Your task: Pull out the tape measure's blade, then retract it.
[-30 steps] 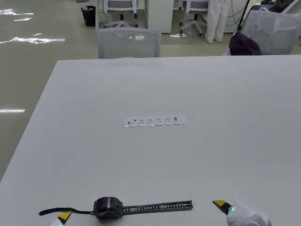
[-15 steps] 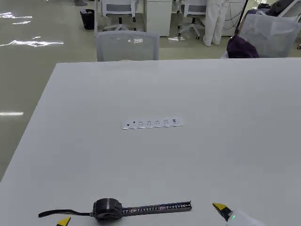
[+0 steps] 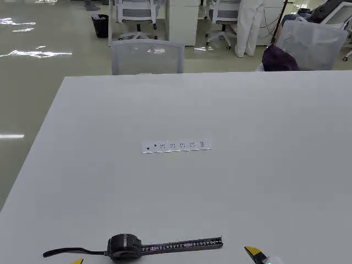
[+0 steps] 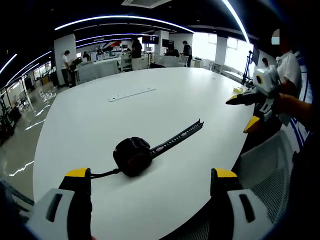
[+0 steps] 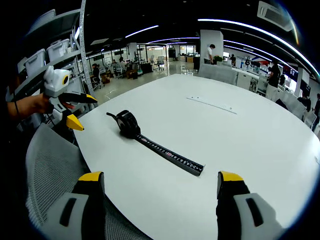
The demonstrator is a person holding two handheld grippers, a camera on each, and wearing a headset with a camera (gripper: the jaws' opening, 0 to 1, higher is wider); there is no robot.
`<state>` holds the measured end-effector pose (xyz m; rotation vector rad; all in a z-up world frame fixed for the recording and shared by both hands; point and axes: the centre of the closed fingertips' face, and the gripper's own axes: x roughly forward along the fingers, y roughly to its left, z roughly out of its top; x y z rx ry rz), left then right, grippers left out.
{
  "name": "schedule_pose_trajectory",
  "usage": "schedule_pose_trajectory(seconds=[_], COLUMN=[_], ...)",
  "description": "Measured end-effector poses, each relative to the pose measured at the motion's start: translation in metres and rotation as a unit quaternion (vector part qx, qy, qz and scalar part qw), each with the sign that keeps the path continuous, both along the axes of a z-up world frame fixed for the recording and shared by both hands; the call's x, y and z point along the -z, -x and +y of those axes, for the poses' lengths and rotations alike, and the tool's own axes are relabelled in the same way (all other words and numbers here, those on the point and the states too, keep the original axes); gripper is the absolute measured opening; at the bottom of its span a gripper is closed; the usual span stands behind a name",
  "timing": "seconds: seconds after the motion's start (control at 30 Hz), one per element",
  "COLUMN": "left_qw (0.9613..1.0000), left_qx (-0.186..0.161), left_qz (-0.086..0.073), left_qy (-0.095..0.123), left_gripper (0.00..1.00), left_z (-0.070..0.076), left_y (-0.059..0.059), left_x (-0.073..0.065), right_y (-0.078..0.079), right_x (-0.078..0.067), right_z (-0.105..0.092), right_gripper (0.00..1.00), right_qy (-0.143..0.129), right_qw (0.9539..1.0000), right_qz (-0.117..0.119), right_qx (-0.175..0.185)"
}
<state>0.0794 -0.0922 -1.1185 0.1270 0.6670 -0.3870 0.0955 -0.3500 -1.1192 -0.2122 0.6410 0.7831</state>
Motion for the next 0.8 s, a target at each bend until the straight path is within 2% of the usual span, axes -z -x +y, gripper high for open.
schedule_pose_trajectory(seconds=[0.1,0.27,0.53,0.8], left_qw=[0.9999,0.9996,0.9982,0.9962], left_qx=[-0.015,-0.029,-0.054,-0.079], left_qz=[-0.001,0.002,0.0,0.003], left_qy=[0.006,0.004,0.025,0.036], left_gripper=[0.99,0.99,0.99,0.99], left_z=[0.002,0.004,0.0,0.001], left_y=[-0.001,0.0,-0.003,-0.006], left_x=[-0.001,0.001,0.005,0.013], right_y=[-0.001,0.0,0.001,0.002], right_x=[-0.001,0.0,0.002,0.005], right_z=[0.0,0.001,0.0,0.0], right_gripper=[0.94,0.94,0.94,0.94], right_qy=[0.001,0.004,0.002,0.003], right_qw=[1.0,1.0,0.9999,0.9999], right_qz=[-0.002,-0.002,-0.001,0.002], right_qx=[0.006,0.008,0.011,0.014])
